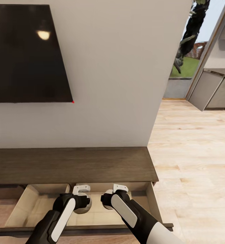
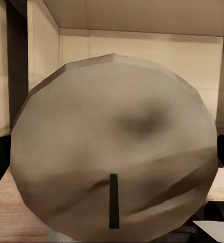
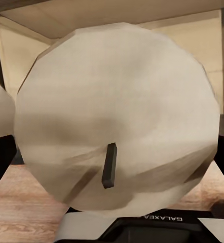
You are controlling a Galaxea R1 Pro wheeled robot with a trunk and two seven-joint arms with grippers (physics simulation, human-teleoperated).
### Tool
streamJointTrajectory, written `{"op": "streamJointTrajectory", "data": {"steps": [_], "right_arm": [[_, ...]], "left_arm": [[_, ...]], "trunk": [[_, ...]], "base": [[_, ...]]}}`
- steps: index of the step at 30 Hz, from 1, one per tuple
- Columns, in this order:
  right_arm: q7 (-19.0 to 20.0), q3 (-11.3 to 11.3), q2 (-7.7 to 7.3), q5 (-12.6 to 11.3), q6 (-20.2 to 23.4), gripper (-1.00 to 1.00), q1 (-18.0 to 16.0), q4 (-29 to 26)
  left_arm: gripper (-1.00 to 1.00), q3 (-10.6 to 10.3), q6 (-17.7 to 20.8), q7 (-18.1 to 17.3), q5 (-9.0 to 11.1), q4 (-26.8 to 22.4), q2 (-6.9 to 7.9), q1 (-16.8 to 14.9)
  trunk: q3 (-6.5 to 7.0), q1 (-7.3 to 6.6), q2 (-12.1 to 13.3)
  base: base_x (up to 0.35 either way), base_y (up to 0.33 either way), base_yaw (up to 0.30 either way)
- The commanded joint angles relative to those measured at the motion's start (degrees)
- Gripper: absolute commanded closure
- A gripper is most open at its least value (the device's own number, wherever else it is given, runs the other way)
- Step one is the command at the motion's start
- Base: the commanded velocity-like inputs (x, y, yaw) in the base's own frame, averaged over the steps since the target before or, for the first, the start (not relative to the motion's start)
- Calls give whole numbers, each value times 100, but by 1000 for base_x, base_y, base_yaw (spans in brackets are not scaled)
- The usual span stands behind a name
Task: Place each of the two pumpkins and all three candles from the living room inside a cabinet in the living room (use any cabinet), then make sure every cabinet is closed, and position the cauldron so it is next to a table in the living room.
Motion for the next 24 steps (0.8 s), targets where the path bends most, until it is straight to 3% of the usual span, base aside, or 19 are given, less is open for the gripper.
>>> {"op": "streamJointTrajectory", "data": {"steps": [1,13,22,24], "right_arm": [[-36,8,0,-32,10,100,-6,-5],[-35,9,0,-23,-12,100,-6,101],[-37,24,0,-40,-308,100,-6,173],[-42,124,0,-42,-388,100,-9,184]], "left_arm": [[100,-3,3,54,52,2,-3,-4],[100,4,-191,45,34,14,-10,-4],[100,4,-197,45,34,14,-11,-4],[100,4,-197,45,35,14,-10,-4]], "trunk": [[-24,23,-45],[-239,286,-526],[-401,484,-887],[-436,528,-968]], "base": [[0,0,0],[0,0,0],[0,0,0],[0,0,0]]}}
